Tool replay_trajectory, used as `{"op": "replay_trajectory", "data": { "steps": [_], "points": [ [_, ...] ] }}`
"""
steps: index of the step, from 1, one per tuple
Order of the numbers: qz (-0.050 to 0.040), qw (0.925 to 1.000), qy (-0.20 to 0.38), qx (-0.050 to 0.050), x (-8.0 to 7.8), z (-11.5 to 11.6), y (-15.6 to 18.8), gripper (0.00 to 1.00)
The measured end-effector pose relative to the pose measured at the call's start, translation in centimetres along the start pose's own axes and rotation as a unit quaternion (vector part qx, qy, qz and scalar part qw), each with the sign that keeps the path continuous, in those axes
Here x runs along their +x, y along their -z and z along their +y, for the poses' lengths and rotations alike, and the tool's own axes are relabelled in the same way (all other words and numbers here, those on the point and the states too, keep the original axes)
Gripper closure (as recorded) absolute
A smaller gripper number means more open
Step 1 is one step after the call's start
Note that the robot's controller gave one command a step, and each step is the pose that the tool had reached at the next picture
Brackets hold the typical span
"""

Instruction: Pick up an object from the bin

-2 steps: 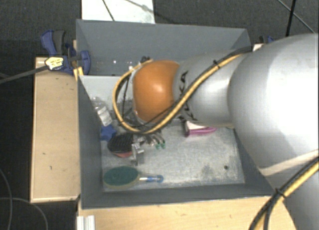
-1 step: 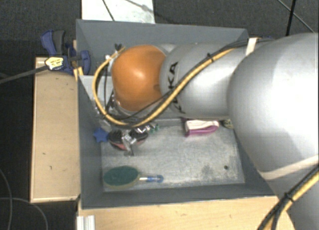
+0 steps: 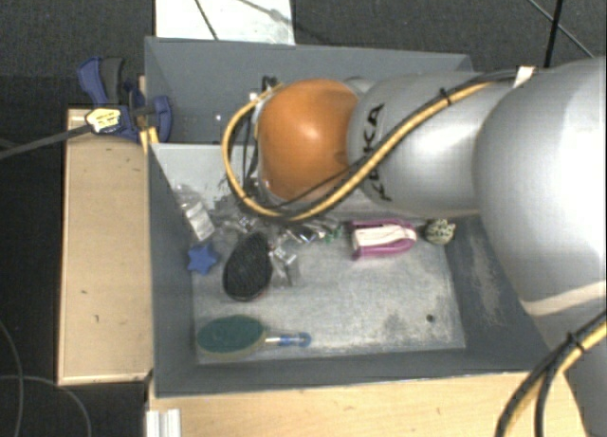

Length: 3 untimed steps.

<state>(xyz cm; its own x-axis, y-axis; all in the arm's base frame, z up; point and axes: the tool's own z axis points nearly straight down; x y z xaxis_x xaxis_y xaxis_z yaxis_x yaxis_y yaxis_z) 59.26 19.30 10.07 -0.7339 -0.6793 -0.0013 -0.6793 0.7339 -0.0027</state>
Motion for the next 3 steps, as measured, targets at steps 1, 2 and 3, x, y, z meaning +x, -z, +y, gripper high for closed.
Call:
{"op": "replay_trajectory", "data": {
  "steps": [1,2,3],
  "points": [
    [0.0001,0.9911,0.133,-0.001,-1.0,1.4,-2.9,0.00],
    [-0.0008,0.9527,0.304,-0.001,0.9,0.3,-2.9,0.00],
    [0.0005,0.9536,0.301,-0.003,0.9,0.4,-3.0,1.00]
  ]
}}
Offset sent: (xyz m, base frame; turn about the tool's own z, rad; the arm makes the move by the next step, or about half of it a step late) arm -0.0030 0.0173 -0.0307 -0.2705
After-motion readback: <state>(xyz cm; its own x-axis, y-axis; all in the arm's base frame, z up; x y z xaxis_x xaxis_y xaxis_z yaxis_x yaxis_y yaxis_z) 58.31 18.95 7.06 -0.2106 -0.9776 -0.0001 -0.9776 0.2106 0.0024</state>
